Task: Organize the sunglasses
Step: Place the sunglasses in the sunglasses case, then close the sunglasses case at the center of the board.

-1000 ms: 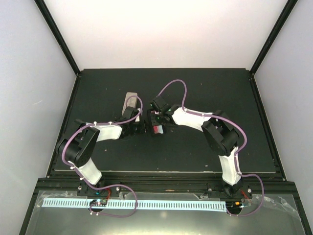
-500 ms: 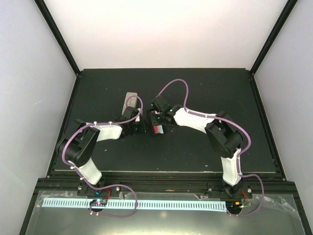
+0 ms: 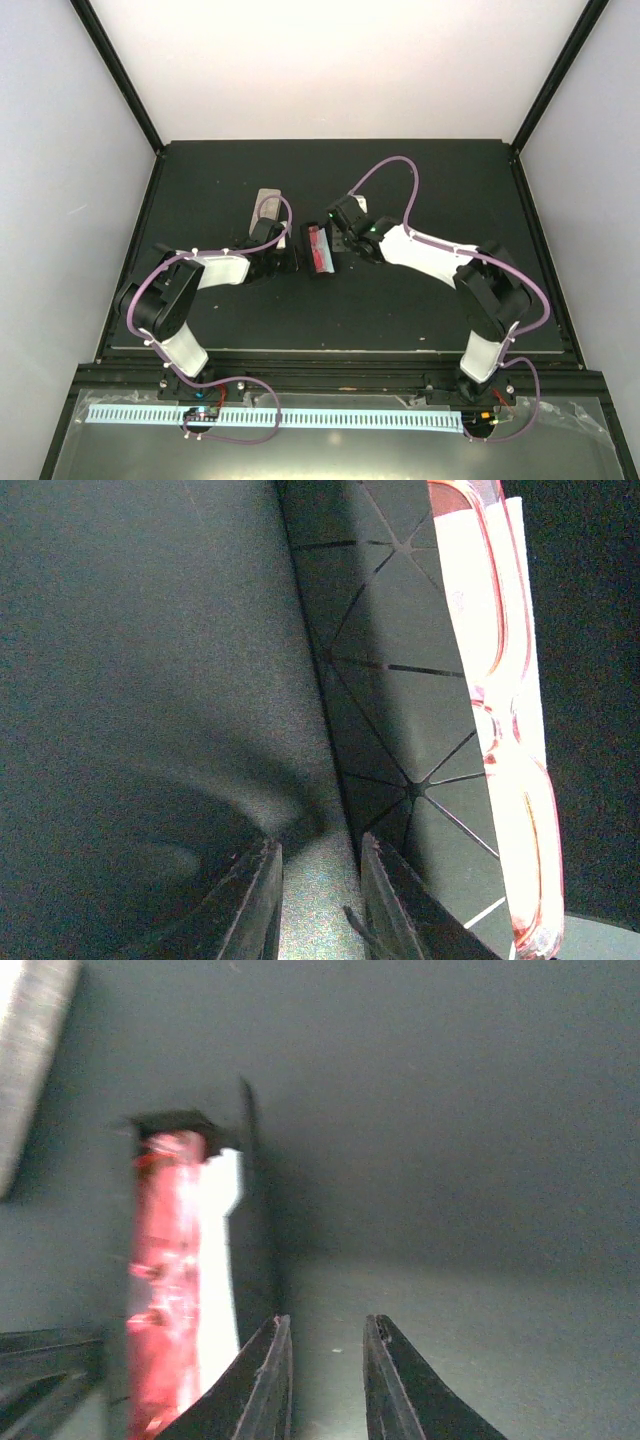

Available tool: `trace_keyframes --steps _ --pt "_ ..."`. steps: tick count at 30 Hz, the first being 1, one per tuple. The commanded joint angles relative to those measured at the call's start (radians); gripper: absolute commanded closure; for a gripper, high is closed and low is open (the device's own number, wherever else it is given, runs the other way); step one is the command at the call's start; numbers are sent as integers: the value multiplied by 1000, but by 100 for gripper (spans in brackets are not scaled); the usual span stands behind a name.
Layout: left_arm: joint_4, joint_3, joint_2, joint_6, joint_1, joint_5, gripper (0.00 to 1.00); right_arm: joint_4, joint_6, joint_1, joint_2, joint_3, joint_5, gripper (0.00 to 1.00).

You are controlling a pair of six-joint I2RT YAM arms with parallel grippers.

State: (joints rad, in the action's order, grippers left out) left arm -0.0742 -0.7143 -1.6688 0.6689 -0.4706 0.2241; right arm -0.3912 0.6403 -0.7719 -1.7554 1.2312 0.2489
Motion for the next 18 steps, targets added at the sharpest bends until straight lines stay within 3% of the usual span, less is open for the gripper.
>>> trace_keyframes --steps 1,10,18 --pt "19 -14 -10 -13 6 -9 79 -52 26 16 -60 -25 55 77" --pt "-13 -14 -34 -13 6 40 80 66 -86 14 -93 -31 -231 62" --pt "-38 -14 -47 -13 7 66 80 54 -99 13 -162 6 -302 52"
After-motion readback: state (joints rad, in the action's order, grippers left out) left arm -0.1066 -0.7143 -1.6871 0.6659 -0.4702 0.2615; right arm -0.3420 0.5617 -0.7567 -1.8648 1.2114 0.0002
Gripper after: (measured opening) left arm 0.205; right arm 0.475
